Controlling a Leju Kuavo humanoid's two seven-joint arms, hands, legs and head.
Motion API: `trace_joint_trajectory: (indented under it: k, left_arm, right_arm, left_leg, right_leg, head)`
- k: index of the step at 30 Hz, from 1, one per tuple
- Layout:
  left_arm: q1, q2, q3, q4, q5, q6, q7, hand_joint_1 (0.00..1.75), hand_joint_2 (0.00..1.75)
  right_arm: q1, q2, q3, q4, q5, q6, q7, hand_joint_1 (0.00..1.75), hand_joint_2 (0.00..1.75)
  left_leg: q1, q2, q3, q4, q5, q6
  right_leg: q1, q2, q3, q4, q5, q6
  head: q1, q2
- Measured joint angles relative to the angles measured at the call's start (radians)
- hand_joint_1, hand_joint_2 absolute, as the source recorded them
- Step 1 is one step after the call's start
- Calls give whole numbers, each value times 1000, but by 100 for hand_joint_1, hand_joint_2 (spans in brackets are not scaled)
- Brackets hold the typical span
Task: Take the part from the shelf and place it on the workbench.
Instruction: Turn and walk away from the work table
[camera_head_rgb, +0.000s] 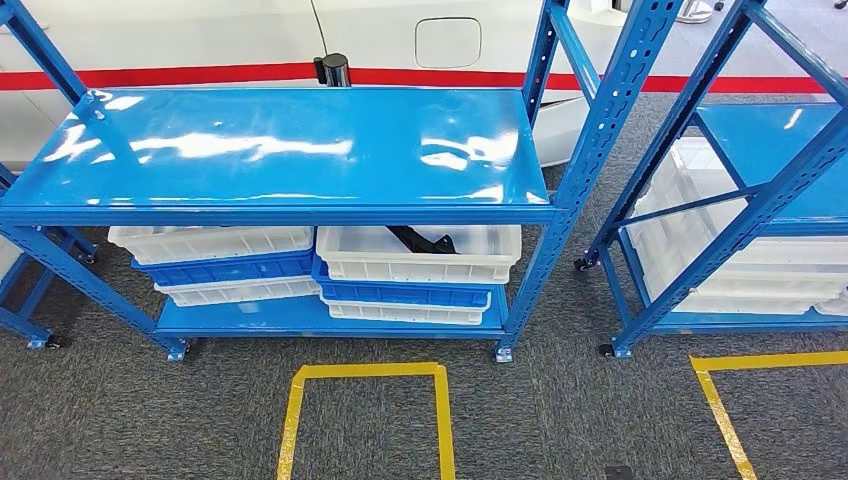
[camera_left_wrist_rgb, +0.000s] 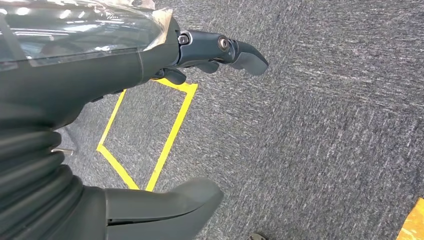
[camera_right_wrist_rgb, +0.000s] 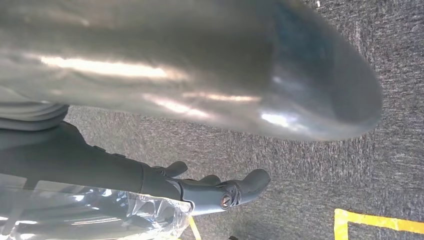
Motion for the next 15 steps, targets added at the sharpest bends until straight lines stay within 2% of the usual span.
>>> trace_joint_trajectory:
  k: [15]
  left_arm:
    - [0,0,0,0,0,0,0,0,175]
  right_arm:
    - [0,1,0,0,0,0,0,0,0]
  left_leg:
    - [0,0,0,0,0,0]
  right_leg:
    - [0,0,-1,0,0,0]
  head:
    - [0,0]
